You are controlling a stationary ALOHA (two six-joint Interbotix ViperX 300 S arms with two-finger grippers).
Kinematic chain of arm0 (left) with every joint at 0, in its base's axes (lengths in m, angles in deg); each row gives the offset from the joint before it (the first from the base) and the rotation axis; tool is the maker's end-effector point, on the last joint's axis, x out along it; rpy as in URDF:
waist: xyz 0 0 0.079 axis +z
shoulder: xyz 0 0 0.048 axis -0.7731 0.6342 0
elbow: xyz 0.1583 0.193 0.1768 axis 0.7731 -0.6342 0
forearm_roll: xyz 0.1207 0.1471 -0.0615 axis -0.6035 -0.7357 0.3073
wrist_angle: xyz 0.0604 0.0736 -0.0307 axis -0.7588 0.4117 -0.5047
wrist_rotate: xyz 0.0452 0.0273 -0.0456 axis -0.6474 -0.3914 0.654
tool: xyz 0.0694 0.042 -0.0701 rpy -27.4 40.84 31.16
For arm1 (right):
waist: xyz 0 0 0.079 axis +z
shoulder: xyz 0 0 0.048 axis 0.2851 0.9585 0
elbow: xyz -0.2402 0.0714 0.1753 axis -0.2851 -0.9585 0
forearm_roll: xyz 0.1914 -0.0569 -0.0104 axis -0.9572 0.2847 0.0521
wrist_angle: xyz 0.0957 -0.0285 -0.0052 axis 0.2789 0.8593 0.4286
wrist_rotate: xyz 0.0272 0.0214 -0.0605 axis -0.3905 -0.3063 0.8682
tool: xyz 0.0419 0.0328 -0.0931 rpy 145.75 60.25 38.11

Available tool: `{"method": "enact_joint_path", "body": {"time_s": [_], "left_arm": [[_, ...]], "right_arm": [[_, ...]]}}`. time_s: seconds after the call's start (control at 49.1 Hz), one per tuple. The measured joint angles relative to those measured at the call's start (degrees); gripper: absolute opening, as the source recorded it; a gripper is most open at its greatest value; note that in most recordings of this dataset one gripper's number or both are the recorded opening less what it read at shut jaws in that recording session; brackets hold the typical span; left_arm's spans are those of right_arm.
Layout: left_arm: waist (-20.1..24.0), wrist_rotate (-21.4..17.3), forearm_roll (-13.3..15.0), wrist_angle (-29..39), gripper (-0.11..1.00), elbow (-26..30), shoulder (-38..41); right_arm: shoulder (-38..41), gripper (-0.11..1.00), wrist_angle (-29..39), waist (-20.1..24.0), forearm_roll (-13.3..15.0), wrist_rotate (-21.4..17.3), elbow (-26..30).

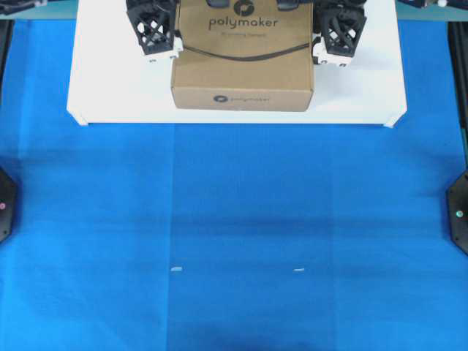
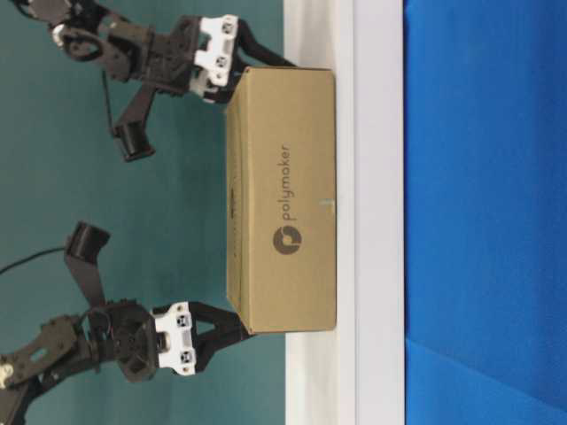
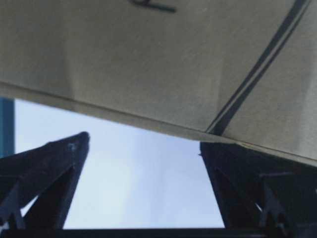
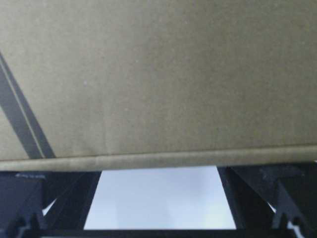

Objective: Place the cardboard box on the stand after clamping it between your arms.
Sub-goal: 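Release the box and pull both grippers outward away from it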

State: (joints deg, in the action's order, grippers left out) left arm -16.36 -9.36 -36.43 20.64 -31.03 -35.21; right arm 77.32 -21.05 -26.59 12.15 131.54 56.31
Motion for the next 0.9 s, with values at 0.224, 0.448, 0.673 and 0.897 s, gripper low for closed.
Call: {"method": "enact_joint_path", "body": {"time_s": [0.224,0.448,0.673,0.897], "left_arm": [[2.1,0.1,0.1,-6.2,0.88,-4.0,-1.8],[1.7,0.6,1.1,-7.9,0.88,-8.1,-4.4],[2.8,0.6,1.1,-8.5,0.88,-13.1,-8.9],[5.4,0.8,1.1,-8.5,0.88,-17.0,-14.5]], "right_arm": [[-1.7,0.96,-4.5,-1.5,-1.3,-0.1,-3.7],[-3.3,0.96,-4.4,-3.3,-1.8,0.6,-6.1],[-6.2,0.96,-4.3,-4.9,-1.8,1.7,-7.9],[-13.2,0.96,-3.7,-7.5,-2.1,1.7,-12.3]]}}
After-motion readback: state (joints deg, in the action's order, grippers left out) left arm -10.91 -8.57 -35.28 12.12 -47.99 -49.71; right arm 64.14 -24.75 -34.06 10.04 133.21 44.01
